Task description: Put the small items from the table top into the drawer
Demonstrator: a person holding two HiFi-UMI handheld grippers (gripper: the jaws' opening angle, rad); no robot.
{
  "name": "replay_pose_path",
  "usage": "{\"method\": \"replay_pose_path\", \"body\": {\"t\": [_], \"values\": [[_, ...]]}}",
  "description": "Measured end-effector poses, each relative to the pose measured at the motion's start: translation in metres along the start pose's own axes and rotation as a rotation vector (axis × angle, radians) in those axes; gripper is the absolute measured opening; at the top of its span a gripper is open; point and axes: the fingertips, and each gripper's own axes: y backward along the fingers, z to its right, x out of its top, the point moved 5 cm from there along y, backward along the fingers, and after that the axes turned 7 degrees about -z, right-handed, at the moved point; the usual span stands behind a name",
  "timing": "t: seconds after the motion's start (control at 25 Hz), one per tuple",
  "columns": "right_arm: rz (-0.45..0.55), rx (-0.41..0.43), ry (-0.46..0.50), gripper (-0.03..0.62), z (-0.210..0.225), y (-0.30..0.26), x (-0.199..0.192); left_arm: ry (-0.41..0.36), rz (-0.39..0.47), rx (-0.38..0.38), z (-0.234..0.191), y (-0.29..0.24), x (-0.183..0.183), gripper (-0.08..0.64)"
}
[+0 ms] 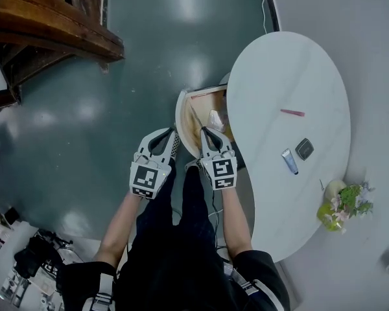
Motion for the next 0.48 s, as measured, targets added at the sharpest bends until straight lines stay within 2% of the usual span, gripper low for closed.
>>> {"method": "replay_pose_path", "body": {"t": [0.48], "values": [[-0.102,-0.019,-0.01,0.029,0.011,-0.036,-0.025,0.021,-0.026,0.001,-0.015,-0.011,-0.014,0.02]]}}
